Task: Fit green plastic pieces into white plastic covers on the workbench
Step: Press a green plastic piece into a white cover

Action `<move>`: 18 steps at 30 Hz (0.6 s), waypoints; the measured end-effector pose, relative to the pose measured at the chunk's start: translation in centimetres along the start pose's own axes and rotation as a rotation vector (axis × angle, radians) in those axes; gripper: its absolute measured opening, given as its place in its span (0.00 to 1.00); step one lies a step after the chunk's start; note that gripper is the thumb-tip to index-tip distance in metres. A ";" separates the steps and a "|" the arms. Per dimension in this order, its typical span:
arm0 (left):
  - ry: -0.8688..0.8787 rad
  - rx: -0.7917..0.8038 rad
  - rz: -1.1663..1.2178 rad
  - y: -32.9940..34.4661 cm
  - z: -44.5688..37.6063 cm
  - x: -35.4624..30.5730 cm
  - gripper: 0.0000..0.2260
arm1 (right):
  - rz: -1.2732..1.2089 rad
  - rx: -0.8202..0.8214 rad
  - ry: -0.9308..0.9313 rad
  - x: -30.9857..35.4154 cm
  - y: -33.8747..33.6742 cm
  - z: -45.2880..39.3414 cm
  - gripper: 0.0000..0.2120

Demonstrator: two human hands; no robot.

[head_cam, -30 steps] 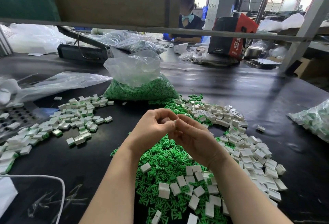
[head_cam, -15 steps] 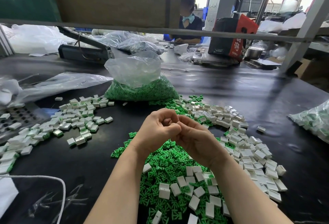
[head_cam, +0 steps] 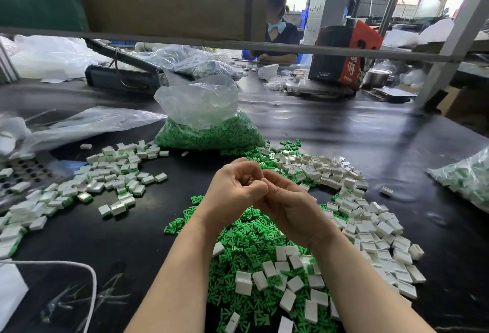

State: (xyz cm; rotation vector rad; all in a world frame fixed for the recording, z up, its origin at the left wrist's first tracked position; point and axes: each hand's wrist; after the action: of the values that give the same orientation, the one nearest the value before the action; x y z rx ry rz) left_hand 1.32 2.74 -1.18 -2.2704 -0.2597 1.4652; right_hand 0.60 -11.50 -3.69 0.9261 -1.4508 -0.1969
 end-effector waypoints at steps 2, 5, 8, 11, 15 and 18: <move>-0.028 0.016 0.053 -0.2 -0.1 0.0 0.04 | 0.037 0.004 0.014 0.0 0.3 0.1 0.15; -0.050 0.058 0.105 -0.4 0.0 0.0 0.04 | 0.079 0.011 0.012 -0.1 0.5 0.1 0.18; -0.071 0.067 0.206 -0.4 0.0 0.1 0.05 | 0.031 0.006 0.028 0.1 0.5 0.0 0.21; -0.069 0.077 0.309 -0.6 0.0 0.2 0.05 | -0.045 0.024 0.040 0.4 0.5 0.0 0.19; -0.053 0.104 0.342 -0.7 0.1 0.3 0.05 | -0.036 0.019 0.037 0.6 0.4 -0.1 0.17; -0.052 0.097 0.275 -1.0 0.2 0.5 0.06 | 0.116 -0.077 -0.032 0.9 0.5 0.0 0.15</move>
State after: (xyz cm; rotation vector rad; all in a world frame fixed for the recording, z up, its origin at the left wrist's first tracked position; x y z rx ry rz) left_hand 1.45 3.89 -1.25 -2.2599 0.1117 1.6332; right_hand 0.58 -11.79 -2.68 0.7773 -1.5115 -0.1812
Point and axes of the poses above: each hand's wrist, its own z-axis away from the middle knuckle, its own y-axis out of the palm, x = y × z, and after that the axes turned 15 degrees about -z, right-handed
